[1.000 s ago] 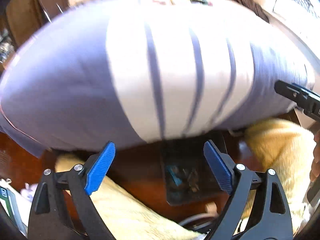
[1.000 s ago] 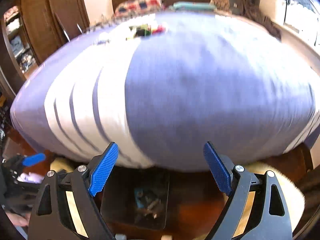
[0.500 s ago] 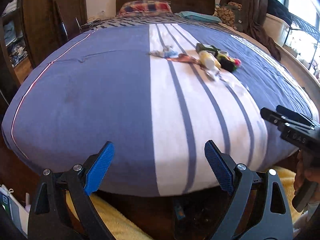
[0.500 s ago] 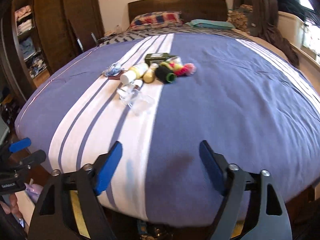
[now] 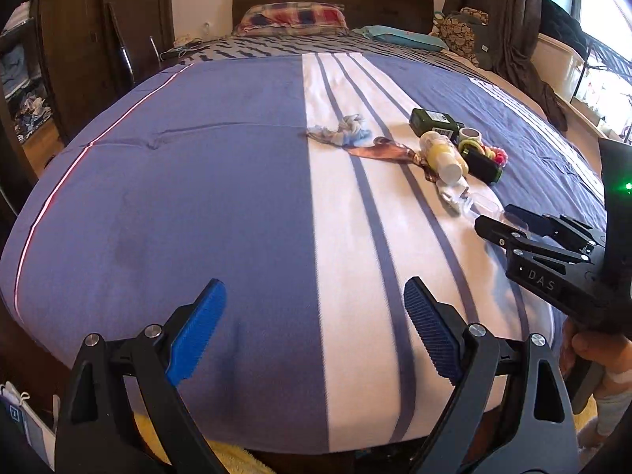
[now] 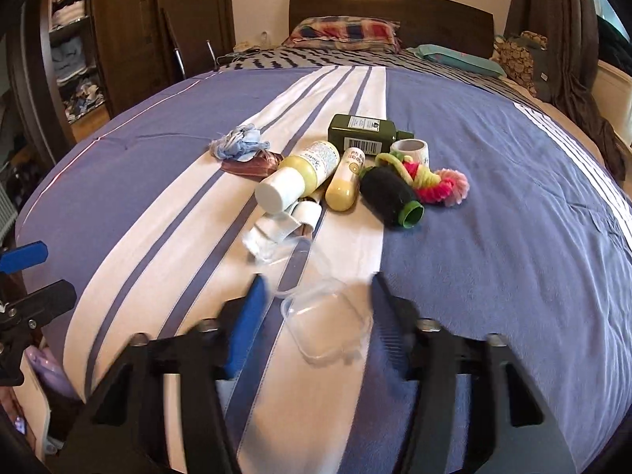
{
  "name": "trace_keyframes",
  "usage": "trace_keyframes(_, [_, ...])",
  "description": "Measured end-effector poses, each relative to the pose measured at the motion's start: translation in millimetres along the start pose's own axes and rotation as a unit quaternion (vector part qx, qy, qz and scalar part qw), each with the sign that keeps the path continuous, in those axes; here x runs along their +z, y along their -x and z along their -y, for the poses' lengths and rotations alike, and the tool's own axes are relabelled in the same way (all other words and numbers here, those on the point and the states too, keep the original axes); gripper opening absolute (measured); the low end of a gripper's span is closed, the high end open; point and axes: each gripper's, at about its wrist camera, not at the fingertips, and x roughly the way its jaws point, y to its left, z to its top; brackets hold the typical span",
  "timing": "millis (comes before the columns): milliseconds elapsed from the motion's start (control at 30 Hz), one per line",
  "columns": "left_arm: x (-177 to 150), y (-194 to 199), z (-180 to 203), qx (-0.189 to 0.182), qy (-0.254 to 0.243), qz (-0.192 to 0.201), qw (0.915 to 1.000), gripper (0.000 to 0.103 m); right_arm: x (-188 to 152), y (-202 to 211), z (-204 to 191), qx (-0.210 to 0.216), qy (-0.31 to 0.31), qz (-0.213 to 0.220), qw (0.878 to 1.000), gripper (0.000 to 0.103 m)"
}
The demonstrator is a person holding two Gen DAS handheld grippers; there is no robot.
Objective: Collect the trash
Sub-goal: 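Grasp the white tape strip with left tool while right tool grasps clear box, then carry both items down to the bin and open both tools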
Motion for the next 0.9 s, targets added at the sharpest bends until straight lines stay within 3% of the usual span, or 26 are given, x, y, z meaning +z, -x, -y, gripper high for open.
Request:
trace_keyframes(67, [4,-6,6,-0.006,-0.004,-0.001,1.0,0.087,-1,4,4,0.009,-0.008,0.0,1.0,0.035])
trace_keyframes(133, [9,-13,18,-0.019,-0.014,-0.004,0.9997,0.087,-3,10,15,0.013,-0.022,-0.001,1.0,0.035])
trace_keyframes(333, [22,-39,61,-0.049,-0.047,-0.009,0.9976,0.084,-14,25,50,-0.026,-0.048,0.0,0.999,0.035])
trace_keyframes(400, [28,-52,76,-0.07,-0.052,-0.016,0.9961,0.072,-16,26,60,-0.034,-0.052,0.001,0.998,0.035])
trace_keyframes(533, [39,-72,95,-0.081,-0.063,-0.015,0.9947,0.068,-19,26,74,-0.028,-0.066,0.003,0.997,0.035])
trace_keyframes(633, [49,-82,101,-0.092,-0.057,-0.016,0.994,0.046,-20,24,76,-0.026,-0.067,0.004,0.997,0.035])
trace_keyframes(700, [52,-85,101,-0.1,-0.056,-0.018,0.9933,0.025,-20,24,75,-0.027,-0.064,0.004,0.998,0.035])
trace_keyframes(900, [37,-70,94,-0.112,-0.056,-0.016,0.992,0.019,-22,27,70,-0.029,-0.063,0.004,0.998,0.034])
